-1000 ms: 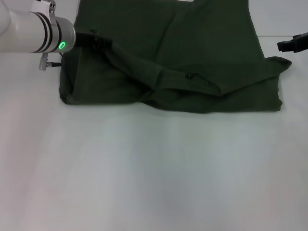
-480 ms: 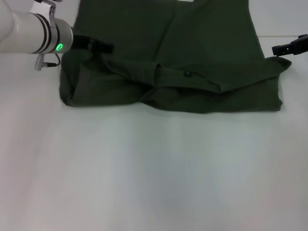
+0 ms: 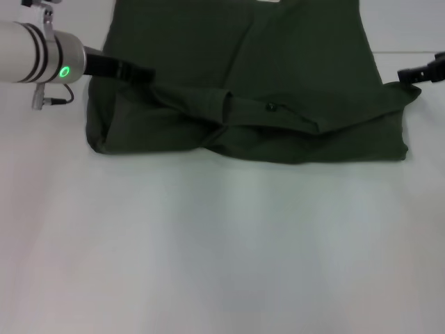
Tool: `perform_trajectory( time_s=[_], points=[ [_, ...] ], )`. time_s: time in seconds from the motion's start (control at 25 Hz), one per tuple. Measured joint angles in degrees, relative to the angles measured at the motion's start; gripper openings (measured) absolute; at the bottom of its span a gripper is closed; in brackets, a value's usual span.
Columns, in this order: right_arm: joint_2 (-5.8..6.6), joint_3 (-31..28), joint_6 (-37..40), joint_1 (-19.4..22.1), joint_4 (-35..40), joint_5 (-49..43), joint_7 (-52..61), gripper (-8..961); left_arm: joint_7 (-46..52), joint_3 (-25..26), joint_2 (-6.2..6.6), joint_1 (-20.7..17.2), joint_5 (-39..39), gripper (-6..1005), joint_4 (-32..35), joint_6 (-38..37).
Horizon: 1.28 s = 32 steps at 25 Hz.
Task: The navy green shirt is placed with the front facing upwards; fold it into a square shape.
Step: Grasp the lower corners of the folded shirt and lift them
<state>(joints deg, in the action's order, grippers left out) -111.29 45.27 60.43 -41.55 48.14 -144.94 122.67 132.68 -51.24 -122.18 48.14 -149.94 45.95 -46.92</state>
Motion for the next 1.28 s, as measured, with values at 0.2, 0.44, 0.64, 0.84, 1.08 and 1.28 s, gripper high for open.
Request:
perform_trajectory(
  time_s=[0.2,0.44,0.64,0.84,1.08,1.28],
  points=[
    [-0.98,-0.3,11.1,4.5,9.5,2.2,0.2,916,-4.1,0.6,0.75,-5.8,11.1,932,7.3,-13.8],
    [-4.12,-3.1,23.9,10.0,20.5,3.4,0.7,918,-8.3,4.9,1.13,-10.0,15.1,930,9.8,-24.5],
    [-6.42,-4.0,25.8,12.9,24.3,2.4,1.3,919,-11.4,6.9,0.87,-12.0,15.6,929,10.1,-25.8],
    [-7.65,-3.9,23.2,13.2,21.4,0.8,0.7,922,-12.3,6.6,0.57,-12.6,15.6,928,10.6,-25.8],
    [-8.09,-3.1,14.6,12.2,13.0,-0.2,-3.8,921,-13.4,6.6,-0.08,-13.0,15.8,927,10.4,-25.4],
    [-8.06,-2.3,8.9,11.6,9.0,-1.1,-6.0,915,-13.5,6.5,-0.62,-13.4,15.9,926,10.7,-25.3]
  ],
)
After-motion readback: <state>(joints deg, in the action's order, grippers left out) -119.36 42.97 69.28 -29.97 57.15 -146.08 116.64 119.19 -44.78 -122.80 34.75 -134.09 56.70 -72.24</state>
